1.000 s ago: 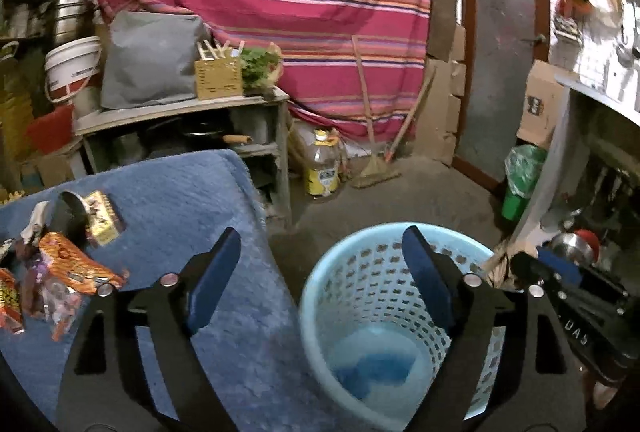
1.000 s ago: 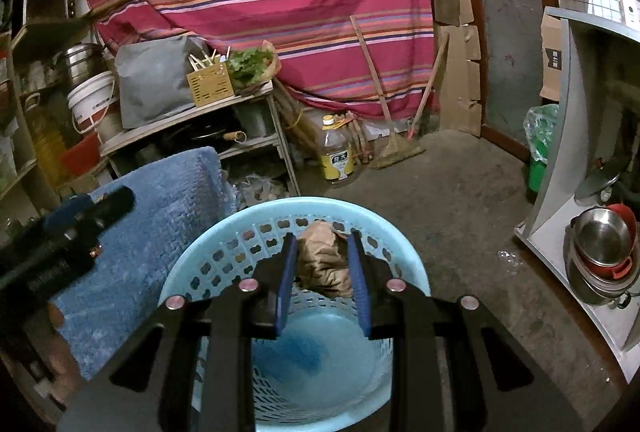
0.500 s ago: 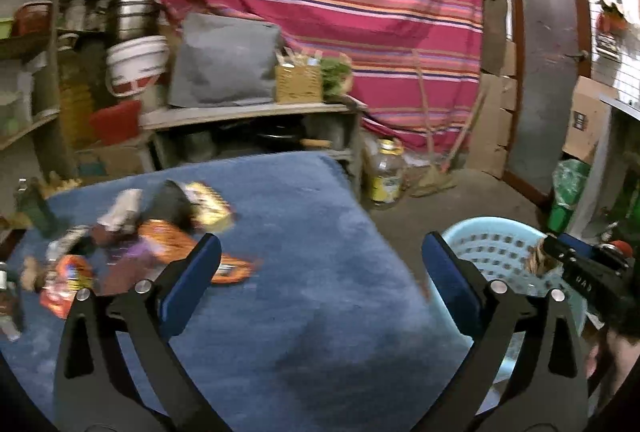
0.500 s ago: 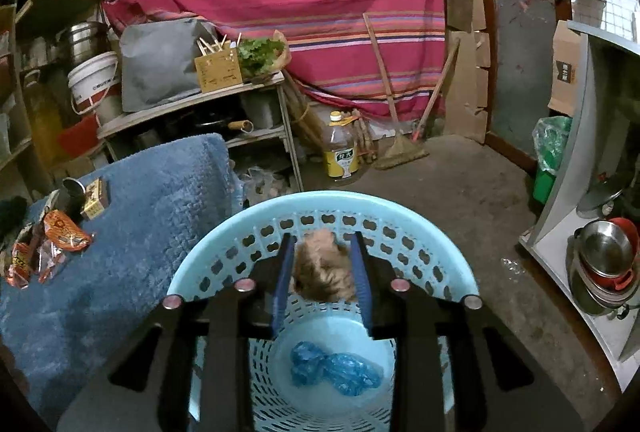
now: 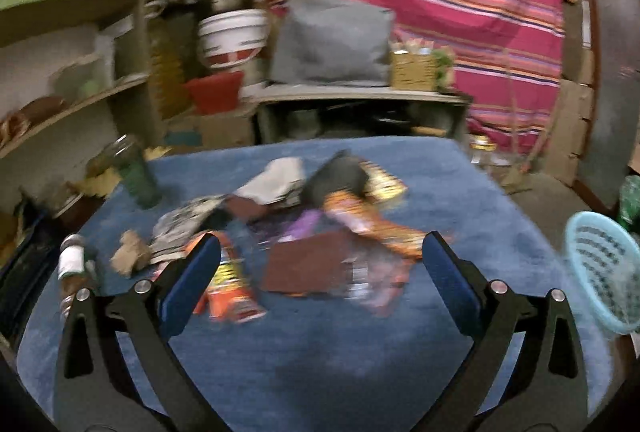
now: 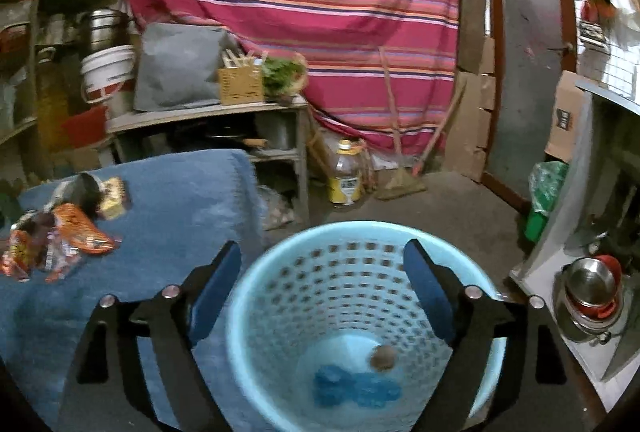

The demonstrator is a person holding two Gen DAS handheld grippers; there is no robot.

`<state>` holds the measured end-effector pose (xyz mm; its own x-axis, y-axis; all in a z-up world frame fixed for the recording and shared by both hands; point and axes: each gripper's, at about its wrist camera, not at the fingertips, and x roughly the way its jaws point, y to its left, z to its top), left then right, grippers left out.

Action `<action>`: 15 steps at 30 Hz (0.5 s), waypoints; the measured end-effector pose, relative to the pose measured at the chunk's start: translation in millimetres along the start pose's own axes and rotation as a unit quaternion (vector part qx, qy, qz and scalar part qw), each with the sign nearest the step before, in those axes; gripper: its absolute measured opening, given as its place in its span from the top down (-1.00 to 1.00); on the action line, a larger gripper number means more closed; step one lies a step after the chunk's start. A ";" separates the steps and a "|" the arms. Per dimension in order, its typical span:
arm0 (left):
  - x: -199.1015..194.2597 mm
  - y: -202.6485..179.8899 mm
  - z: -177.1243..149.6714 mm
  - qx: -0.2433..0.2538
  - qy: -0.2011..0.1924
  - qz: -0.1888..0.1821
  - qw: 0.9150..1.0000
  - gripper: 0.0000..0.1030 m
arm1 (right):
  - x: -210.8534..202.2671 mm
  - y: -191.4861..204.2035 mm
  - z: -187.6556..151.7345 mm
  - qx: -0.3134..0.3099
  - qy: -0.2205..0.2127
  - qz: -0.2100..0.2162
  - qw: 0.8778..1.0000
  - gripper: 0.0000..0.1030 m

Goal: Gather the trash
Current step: 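Grasp the red snack tube with the left tool while the right tool grasps the brown scouring pad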

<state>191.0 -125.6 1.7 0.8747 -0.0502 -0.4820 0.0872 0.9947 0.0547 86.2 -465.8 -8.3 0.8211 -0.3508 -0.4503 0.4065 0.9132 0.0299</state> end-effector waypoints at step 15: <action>87.7 70.7 -29.7 -0.063 0.115 0.012 0.991 -0.77 | 36.6 138.1 -22.0 -0.049 0.054 0.083 0.994 -0.73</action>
<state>259.8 -57.0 -62.7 0.7426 -0.0183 -0.6695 -0.0060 0.9994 -0.0340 163.6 -348.0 -40.2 0.8233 -0.1734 -0.5405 0.2227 0.9745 0.0267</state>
